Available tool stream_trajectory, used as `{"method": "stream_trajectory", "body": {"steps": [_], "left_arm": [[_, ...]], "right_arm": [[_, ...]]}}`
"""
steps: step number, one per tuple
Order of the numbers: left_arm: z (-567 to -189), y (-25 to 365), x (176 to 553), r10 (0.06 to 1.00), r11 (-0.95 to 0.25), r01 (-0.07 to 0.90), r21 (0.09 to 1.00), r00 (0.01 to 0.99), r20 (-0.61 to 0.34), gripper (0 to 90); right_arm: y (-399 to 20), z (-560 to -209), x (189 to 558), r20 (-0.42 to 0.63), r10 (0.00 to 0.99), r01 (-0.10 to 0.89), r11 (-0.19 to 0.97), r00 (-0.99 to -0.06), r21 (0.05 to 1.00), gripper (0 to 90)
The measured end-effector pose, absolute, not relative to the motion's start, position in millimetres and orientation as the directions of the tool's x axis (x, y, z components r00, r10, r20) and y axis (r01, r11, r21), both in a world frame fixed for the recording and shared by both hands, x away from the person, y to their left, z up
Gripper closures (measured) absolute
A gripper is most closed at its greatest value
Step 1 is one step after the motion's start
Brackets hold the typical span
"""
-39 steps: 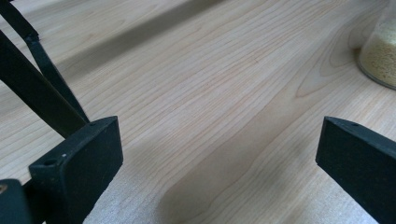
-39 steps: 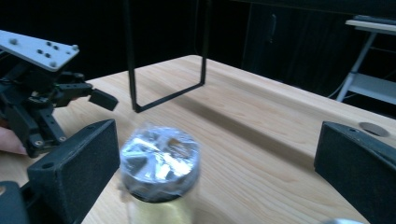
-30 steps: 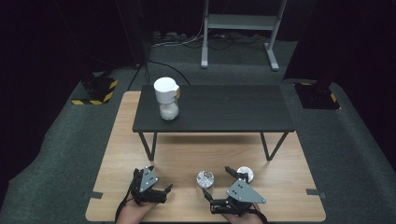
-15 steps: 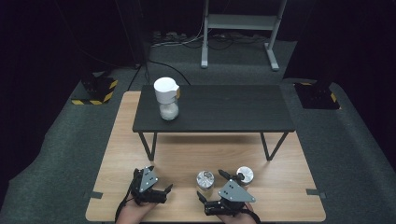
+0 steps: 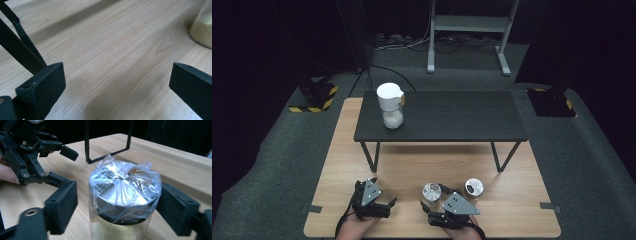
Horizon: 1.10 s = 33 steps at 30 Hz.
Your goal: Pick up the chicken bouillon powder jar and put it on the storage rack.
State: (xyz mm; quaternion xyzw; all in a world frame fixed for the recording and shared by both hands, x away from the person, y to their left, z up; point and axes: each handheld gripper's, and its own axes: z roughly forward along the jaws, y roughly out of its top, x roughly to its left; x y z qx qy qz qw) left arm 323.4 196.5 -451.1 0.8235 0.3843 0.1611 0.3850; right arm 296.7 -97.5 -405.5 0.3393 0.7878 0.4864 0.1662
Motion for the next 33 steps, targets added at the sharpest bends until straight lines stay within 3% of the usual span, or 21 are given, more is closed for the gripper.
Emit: {"method": "stream_trajectory", "body": {"steps": [5,22,33], "left_arm": [[-451,197,323,0.757,-0.405,0.511,0.758,0.652,-0.035,1.0],[-451,198,324,0.758,-0.399,0.513,0.760,0.651,-0.042,1.0],[-451,198,324,0.757,-0.399,0.511,0.761,0.652,-0.042,1.0]], "right_arm": [[-99,-409,299,0.081,0.707,0.373,0.268,-0.702,0.888,31.5],[-97,-410,296,0.070,0.710,0.344,0.250,-0.701,0.905,34.1],[-105,-391,297,0.098,0.719,0.335,0.195,-0.688,0.922,34.2]]}}
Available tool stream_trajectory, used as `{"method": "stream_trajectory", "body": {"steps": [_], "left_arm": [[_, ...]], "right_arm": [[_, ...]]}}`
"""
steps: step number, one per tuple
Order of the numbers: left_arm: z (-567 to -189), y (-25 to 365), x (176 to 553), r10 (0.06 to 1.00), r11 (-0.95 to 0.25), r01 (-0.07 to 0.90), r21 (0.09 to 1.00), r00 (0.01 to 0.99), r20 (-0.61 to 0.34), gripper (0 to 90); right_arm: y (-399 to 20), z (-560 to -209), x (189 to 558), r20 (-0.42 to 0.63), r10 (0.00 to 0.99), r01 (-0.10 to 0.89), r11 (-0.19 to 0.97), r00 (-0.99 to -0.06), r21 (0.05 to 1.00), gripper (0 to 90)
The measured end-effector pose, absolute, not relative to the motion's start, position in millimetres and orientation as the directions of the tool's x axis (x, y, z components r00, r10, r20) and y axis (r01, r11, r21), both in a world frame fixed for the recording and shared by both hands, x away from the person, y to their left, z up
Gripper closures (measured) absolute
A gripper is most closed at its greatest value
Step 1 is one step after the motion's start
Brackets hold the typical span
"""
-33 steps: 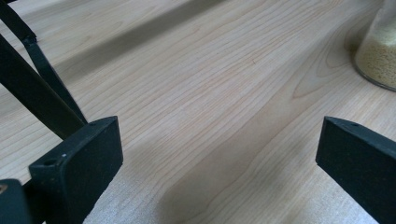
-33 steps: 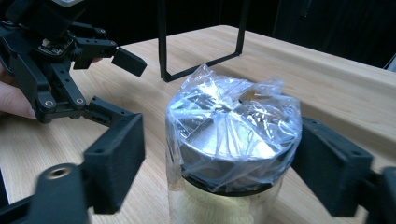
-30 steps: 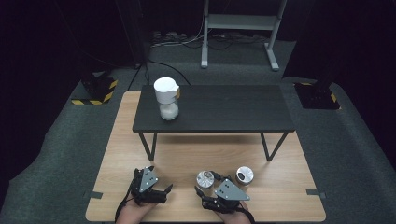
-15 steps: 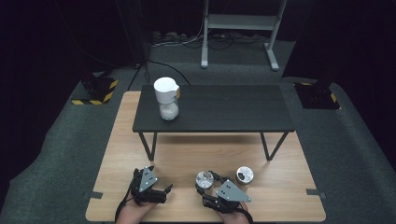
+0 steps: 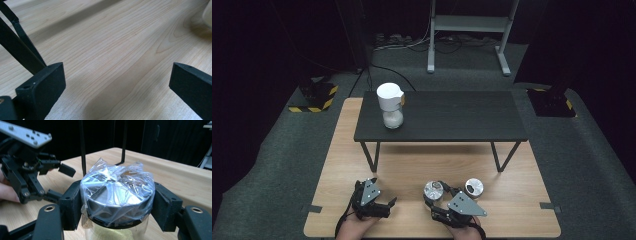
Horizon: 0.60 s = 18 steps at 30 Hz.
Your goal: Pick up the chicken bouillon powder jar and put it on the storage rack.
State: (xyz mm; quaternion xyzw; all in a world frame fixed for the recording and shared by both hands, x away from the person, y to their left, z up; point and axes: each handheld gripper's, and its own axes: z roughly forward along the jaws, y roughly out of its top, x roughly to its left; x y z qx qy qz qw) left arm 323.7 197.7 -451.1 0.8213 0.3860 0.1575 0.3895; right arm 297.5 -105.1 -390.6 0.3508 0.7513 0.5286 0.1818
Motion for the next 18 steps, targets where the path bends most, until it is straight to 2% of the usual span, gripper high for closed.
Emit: {"method": "stream_trajectory", "body": {"steps": [18], "left_arm": [[-451,198,324,0.754,-0.395,0.510,0.764,0.655,-0.048,1.0]], "right_arm": [[-121,-354,308,0.099,0.745,0.284,0.125,-0.660,0.950,34.2]]}}
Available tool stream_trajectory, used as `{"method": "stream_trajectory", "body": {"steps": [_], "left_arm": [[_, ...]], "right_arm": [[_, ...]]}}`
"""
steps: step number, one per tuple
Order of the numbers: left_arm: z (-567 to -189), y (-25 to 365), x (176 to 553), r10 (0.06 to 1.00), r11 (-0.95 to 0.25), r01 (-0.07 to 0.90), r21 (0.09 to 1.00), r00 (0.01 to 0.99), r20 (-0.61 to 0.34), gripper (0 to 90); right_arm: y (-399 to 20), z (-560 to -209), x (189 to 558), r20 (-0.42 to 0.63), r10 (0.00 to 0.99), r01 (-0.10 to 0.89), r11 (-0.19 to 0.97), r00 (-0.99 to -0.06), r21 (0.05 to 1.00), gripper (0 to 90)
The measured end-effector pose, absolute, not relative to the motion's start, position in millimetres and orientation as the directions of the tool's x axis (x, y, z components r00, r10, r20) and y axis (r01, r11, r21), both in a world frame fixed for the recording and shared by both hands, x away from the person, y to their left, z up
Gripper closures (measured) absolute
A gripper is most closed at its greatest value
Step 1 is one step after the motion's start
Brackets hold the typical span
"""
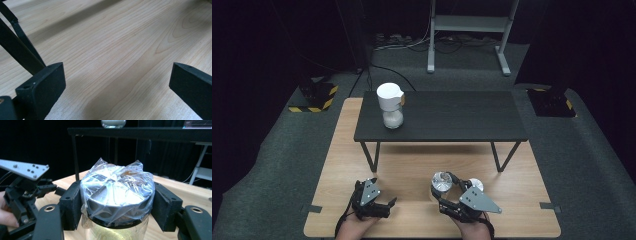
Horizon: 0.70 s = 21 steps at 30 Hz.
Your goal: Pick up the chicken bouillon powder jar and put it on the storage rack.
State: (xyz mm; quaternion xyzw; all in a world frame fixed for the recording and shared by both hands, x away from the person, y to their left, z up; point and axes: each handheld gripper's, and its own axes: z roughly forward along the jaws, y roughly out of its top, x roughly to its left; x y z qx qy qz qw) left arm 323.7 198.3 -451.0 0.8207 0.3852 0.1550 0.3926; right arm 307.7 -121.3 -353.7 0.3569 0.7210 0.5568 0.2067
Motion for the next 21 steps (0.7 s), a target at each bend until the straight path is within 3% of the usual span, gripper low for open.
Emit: {"method": "stream_trajectory", "body": {"steps": [21], "left_arm": [[-451,199,324,0.751,-0.392,0.510,0.766,0.658,-0.054,1.0]], "right_arm": [[-134,-318,325,0.054,0.771,0.209,0.103,-0.635,0.973,34.2]]}}
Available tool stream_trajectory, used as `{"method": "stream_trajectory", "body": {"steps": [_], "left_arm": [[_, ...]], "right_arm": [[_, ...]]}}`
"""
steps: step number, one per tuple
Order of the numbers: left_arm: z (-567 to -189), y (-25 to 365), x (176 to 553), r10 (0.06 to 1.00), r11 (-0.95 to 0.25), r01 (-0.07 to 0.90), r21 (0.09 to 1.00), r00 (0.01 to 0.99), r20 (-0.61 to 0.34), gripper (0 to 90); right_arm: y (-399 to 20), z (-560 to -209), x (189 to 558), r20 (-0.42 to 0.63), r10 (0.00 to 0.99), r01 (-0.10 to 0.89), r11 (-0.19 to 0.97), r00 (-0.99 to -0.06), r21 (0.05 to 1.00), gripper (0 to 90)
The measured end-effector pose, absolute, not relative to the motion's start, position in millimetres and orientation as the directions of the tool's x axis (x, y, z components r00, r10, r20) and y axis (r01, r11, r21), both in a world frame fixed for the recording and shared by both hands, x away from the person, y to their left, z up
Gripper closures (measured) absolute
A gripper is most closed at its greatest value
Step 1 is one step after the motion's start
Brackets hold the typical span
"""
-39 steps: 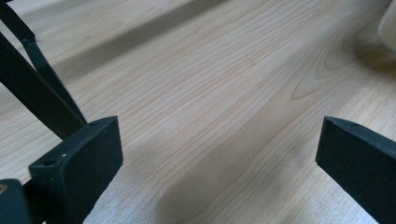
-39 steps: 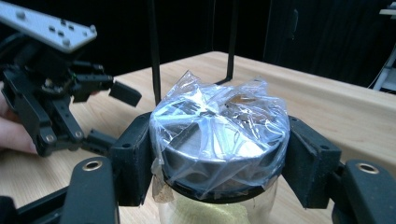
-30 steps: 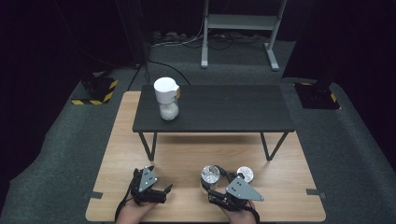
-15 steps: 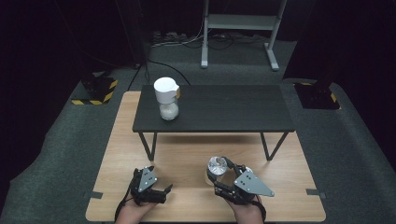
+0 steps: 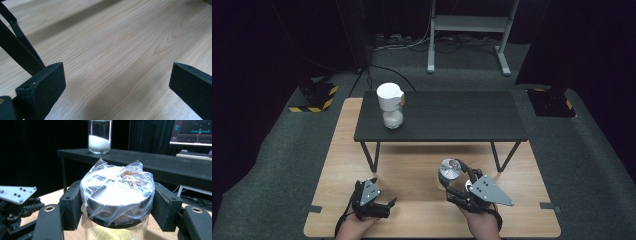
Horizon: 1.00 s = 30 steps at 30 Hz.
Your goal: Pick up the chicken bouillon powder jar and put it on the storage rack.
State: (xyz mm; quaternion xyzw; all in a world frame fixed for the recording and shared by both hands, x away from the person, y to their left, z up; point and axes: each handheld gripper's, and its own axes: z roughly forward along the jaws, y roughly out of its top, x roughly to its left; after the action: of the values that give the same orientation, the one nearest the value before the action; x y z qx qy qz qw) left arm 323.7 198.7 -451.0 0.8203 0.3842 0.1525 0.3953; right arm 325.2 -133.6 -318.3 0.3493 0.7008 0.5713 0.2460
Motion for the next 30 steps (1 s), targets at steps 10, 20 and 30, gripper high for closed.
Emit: {"method": "stream_trajectory", "body": {"steps": [10,20,30], "left_arm": [[-451,199,324,0.750,-0.389,0.509,0.768,0.659,-0.057,1.0],[-451,199,323,0.745,-0.399,0.503,0.767,0.666,-0.050,0.9],[-451,199,323,0.745,-0.392,0.505,0.769,0.665,-0.057,1.0]], "right_arm": [[-135,-294,334,0.035,0.778,0.164,0.088,-0.628,0.983,34.2],[-136,-272,344,0.017,0.787,0.119,0.072,-0.617,0.990,34.3],[-137,-255,356,0.010,0.798,0.092,0.057,-0.602,0.994,34.2]]}}
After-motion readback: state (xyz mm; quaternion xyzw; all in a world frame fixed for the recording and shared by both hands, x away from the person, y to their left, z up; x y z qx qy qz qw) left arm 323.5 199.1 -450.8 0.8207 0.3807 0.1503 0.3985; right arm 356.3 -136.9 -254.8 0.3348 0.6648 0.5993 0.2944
